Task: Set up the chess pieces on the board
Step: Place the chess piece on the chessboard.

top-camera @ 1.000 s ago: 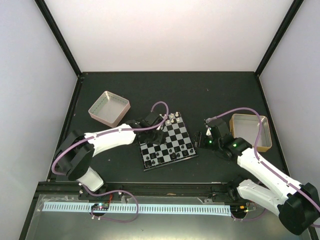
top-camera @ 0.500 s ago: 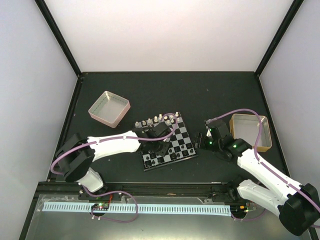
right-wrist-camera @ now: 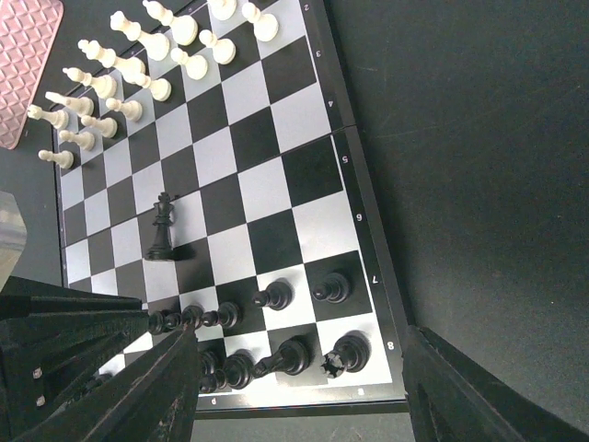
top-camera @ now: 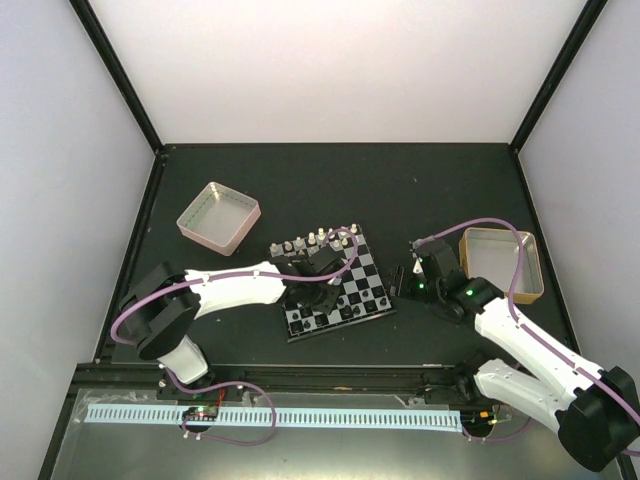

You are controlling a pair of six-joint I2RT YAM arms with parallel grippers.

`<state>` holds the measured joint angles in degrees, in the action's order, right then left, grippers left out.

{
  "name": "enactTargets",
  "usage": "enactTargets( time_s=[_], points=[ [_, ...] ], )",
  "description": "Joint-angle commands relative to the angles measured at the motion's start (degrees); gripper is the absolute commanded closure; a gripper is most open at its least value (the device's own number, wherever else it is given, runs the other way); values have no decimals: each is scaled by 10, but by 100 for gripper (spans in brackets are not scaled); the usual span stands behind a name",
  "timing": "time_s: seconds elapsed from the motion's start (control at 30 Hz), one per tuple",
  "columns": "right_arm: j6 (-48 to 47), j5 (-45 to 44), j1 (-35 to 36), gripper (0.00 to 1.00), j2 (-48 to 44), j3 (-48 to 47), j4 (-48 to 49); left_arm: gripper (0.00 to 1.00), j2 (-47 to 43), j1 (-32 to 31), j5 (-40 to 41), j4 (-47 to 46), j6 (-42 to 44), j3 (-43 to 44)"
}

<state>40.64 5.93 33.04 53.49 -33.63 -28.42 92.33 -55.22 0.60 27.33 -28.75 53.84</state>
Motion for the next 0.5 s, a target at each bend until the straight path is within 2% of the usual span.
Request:
enactTargets(
  time_s=[0.0, 0.23, 0.47],
  points=[
    [4, -11, 3, 39, -6, 3, 8, 92, 7, -2, -12, -7, -2, -3],
    [-6, 0, 3, 39, -4, 1, 6, 80, 1, -3, -13, 5, -4, 3],
    [-19, 5, 3, 39, 7, -12, 5, 69, -42, 5, -3, 13, -13, 14]
  ],
)
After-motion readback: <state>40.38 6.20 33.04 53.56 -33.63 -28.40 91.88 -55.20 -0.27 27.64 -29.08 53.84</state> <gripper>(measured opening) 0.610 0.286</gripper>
